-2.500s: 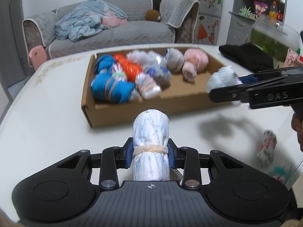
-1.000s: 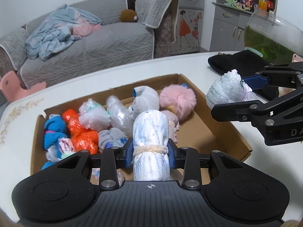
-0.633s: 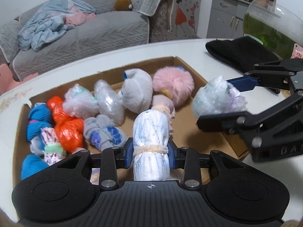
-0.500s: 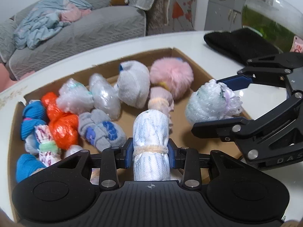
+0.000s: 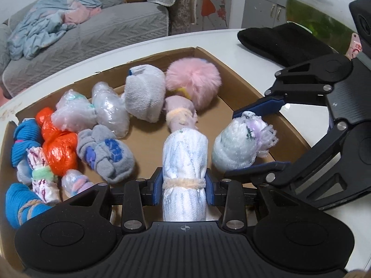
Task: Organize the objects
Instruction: 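Lower both rolls into the tray and open both grippers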
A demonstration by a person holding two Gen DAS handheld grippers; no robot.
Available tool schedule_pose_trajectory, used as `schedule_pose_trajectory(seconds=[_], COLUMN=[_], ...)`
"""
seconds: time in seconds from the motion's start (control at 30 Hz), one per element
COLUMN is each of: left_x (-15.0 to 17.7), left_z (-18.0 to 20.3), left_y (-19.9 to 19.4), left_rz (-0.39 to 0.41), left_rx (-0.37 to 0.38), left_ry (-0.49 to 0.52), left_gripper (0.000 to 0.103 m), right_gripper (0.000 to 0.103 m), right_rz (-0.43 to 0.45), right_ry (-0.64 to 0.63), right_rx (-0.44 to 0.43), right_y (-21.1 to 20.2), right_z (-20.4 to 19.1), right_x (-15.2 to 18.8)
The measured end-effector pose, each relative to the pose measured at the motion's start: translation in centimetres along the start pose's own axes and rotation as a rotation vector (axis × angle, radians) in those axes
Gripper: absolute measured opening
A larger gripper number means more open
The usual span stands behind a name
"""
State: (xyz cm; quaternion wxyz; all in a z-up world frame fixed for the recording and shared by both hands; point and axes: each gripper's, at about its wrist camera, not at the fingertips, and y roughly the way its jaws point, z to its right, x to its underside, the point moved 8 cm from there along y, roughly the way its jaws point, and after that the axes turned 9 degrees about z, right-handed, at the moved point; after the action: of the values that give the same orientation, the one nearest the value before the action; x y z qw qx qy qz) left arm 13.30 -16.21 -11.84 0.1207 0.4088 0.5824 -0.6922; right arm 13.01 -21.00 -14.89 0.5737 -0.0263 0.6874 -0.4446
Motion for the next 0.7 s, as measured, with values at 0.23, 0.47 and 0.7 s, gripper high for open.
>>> schedule_pose_trajectory(seconds=[0.23, 0.47, 0.7], left_x=[0.9, 2.3, 1.5], left_z=[0.7, 2.0, 1.5], left_y=[-1.0, -2.6, -2.4], left_rz=[-0.023, -0.045, -0.07], left_rx=[0.003, 0.02, 0.043], left_ry=[-0.016, -0.033, -0.046], left_gripper=[0.041, 0.041, 0.051], right_gripper=[0.059, 0.06, 0.06], right_rz=[-0.027, -0.087, -0.116], right_ry=[-0.035, -0.047, -0.047], right_rx=[-0.024, -0.041, -0.02], right_y=[-0.5, -1.1, -0.5], right_z=[-0.7, -1.5, -1.4], right_x=[0.5, 0.6, 0.1])
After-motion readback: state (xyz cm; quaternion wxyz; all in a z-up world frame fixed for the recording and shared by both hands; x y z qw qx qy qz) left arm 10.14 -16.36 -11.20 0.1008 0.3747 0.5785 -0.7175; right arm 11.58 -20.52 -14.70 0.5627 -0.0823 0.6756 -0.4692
